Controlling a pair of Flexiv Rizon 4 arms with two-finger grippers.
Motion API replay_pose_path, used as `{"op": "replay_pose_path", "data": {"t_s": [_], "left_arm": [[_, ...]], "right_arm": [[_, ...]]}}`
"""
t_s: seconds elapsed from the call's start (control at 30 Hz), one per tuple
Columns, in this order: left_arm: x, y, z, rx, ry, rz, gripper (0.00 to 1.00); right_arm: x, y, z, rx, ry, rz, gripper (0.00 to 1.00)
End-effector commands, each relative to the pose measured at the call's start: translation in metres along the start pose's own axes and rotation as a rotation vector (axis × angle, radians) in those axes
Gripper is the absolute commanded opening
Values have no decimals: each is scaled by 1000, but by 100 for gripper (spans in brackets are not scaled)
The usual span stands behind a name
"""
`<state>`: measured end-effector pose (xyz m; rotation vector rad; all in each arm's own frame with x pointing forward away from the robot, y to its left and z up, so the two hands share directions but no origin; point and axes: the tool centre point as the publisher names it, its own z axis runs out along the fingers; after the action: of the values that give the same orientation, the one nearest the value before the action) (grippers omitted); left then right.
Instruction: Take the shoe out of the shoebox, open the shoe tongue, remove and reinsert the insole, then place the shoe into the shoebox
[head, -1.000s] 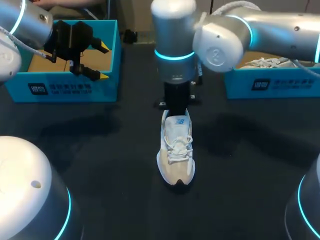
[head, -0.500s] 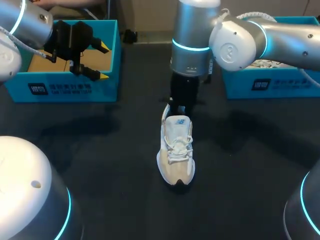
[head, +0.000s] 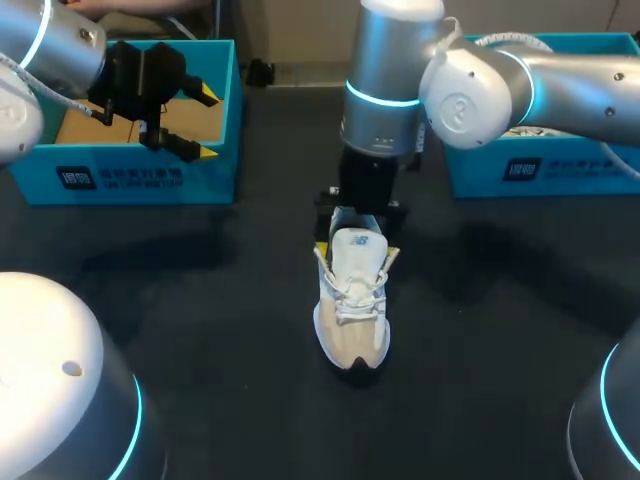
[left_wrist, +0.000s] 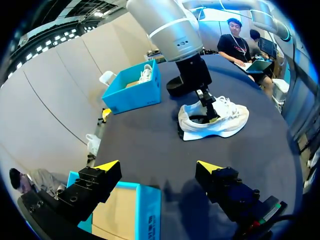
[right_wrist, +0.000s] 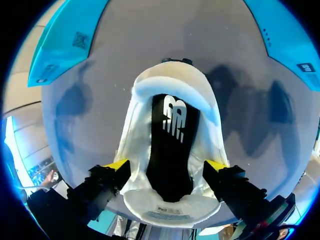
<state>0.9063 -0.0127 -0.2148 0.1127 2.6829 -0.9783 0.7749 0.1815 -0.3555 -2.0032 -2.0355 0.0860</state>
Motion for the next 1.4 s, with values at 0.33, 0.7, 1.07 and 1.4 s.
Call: {"op": "replay_pose_path", "data": {"t_s": [0.33, 0.7, 1.07, 1.4], "left_arm": [[0, 0, 0, -3, 2, 0, 100], [0, 0, 0, -3, 2, 0, 100], [0, 0, 0, -3, 2, 0, 100], [0, 0, 0, -3, 2, 0, 100]], "right_arm": [[-4, -1, -7, -4, -55, 13, 100], [2, -10, -25, -4, -66, 9, 100], [-3, -23, -50, -39, -109, 49, 100], [6, -42, -76, -69, -133, 56, 100]]}}
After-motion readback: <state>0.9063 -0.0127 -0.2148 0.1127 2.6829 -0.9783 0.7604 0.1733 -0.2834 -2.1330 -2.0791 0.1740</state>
